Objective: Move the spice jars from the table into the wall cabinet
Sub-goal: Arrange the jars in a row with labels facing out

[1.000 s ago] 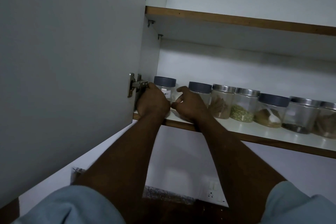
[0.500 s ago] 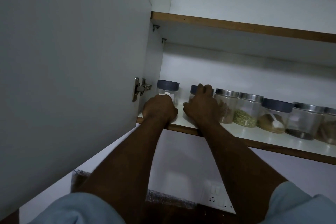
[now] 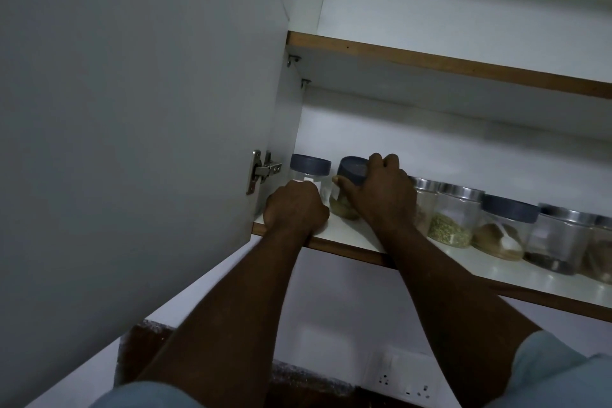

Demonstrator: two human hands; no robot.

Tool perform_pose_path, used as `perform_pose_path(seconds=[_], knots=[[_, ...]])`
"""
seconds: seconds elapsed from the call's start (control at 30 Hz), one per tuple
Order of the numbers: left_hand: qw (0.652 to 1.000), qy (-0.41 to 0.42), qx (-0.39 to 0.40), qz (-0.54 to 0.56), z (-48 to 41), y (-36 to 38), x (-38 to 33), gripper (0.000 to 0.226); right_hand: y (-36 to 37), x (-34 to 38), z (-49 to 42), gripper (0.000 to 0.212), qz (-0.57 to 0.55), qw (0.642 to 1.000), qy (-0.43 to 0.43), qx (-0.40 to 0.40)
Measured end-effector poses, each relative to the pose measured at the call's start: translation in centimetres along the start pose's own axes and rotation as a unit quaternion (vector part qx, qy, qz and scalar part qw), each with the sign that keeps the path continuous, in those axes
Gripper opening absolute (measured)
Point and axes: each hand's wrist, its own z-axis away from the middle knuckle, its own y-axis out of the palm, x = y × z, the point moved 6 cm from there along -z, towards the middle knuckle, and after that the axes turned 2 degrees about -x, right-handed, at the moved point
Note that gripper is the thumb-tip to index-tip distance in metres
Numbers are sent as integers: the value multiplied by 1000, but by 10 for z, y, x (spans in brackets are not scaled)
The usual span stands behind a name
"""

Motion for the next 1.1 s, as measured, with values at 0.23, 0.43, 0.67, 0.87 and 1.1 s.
perform_pose_path(seconds=[0.23, 0.43, 0.67, 0.87, 1.1], knots=[[1000, -3, -6, 13, 0, 0, 1, 30, 8, -5, 2, 72, -77, 997, 19, -22], [1000, -5, -6, 22, 0, 0, 2, 32, 14, -8, 3, 47, -248, 968, 28, -8], [1000, 0, -8, 18, 0, 0, 1, 32, 36, -10, 4, 69, -222, 972, 10, 81], [1000, -9, -6, 14, -1, 0, 2, 29, 45, -19, 4, 77, -263, 954, 63, 128], [1000, -13, 3, 10, 0, -1, 2, 35, 56, -19, 6, 97, -283, 945, 58, 152]])
